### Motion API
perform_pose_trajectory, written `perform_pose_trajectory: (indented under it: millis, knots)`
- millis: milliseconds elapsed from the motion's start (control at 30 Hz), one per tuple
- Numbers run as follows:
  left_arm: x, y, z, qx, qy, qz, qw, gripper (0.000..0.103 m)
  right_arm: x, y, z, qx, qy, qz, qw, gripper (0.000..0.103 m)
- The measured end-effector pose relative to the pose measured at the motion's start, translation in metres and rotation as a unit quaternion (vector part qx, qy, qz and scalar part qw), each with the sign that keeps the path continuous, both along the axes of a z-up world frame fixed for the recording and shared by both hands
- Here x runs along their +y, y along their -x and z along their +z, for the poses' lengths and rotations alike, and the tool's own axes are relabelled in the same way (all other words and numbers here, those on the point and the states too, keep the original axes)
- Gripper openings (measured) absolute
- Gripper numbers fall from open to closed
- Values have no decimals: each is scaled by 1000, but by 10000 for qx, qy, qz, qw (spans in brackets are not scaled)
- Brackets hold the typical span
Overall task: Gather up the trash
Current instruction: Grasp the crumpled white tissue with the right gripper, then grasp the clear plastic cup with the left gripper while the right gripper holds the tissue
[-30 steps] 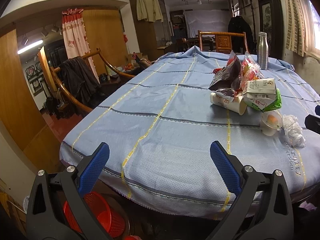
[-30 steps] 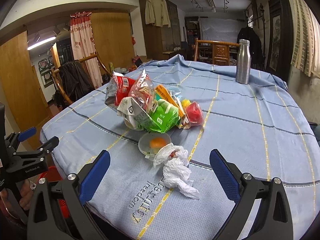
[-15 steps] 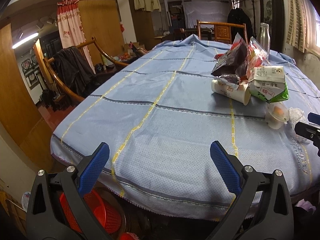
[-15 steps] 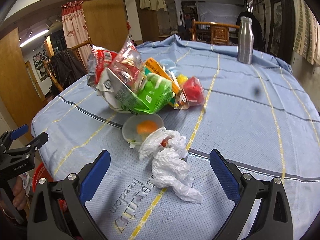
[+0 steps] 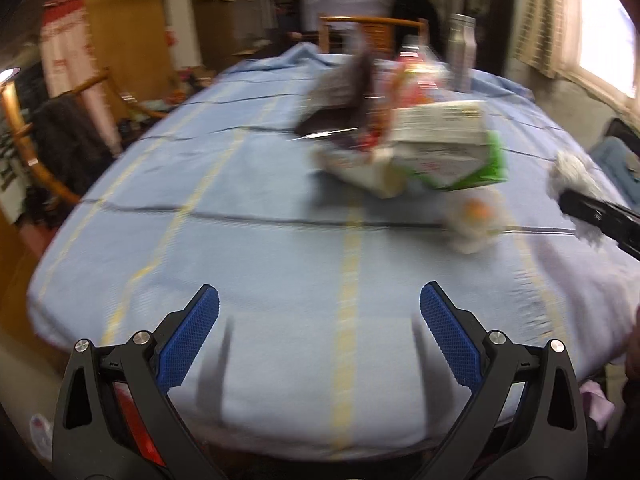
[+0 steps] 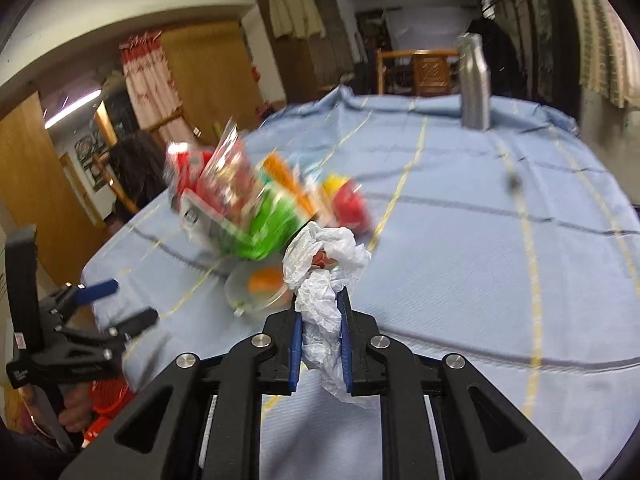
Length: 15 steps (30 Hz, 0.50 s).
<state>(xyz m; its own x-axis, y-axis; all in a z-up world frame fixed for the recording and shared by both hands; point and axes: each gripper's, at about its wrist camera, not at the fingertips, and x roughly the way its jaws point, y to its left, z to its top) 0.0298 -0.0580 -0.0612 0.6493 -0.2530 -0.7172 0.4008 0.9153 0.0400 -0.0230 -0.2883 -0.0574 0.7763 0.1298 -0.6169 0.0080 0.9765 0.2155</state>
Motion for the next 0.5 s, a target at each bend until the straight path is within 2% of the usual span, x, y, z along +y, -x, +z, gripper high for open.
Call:
perform_pose_trajectory:
  millis: [33, 200, 400, 500]
  knots:
    - [-12, -1, 1, 88, 110, -239, 9996, 96, -5, 1, 2, -58, 186, -100, 9998, 17]
    - [-59, -18, -3, 407, 289, -848, 9952, 96, -27, 1, -1, -104, 44, -347, 9993, 19]
    - [-90, -42, -10, 840, 357, -1037, 9904, 96, -38, -2, -6, -92, -84, -368, 9992, 21]
    - [-94, -48, -14, 871, 374, -989, 9906, 95, -44, -3, -9, -55, -156, -370, 9992, 21]
